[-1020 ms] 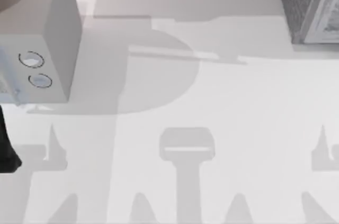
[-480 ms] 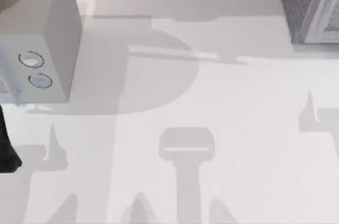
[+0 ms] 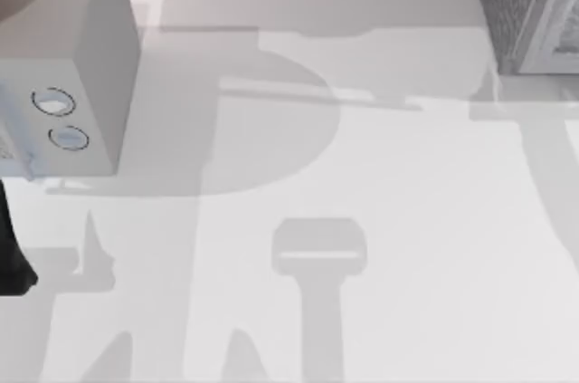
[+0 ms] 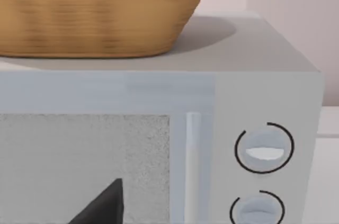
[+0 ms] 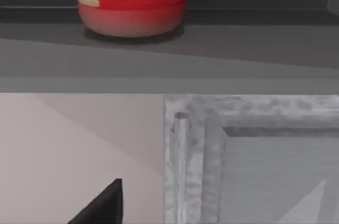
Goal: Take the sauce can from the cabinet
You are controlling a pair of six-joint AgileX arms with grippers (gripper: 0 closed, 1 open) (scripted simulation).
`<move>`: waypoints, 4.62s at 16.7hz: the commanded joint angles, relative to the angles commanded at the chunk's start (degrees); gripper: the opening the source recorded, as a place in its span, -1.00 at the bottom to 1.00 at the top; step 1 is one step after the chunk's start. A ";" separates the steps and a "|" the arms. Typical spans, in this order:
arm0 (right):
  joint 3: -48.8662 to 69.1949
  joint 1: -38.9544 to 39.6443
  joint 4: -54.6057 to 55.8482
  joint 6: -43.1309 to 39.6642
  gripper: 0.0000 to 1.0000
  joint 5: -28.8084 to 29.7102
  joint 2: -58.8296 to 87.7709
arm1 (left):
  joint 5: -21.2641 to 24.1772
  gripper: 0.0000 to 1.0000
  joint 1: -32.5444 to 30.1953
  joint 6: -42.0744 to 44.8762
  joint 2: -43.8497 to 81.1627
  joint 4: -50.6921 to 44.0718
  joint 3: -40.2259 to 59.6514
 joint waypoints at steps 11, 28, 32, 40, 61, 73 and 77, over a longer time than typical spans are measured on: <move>26.19 2.72 -6.03 0.31 1.00 2.76 19.10 | 0.00 1.00 0.00 0.00 0.00 0.00 0.00; 36.54 6.60 -4.03 0.67 1.00 7.57 31.96 | 0.00 1.00 0.00 0.00 0.00 0.00 0.00; 40.49 6.13 -4.40 0.67 1.00 7.00 35.33 | 0.00 1.00 0.00 0.00 0.00 0.00 0.00; 52.26 4.14 -5.66 0.63 1.00 5.17 45.79 | 0.00 1.00 0.00 0.00 0.00 0.00 0.00; 52.26 4.14 -5.66 0.63 -1.00 5.17 45.79 | 0.00 1.00 0.00 0.00 0.00 0.00 0.00; 49.89 10.98 -16.10 0.86 -1.00 11.73 33.01 | 0.00 1.00 0.00 0.00 0.00 0.00 0.00; 48.37 15.66 -23.35 0.86 -1.00 16.24 24.39 | 0.00 1.00 0.00 0.00 0.00 0.00 0.00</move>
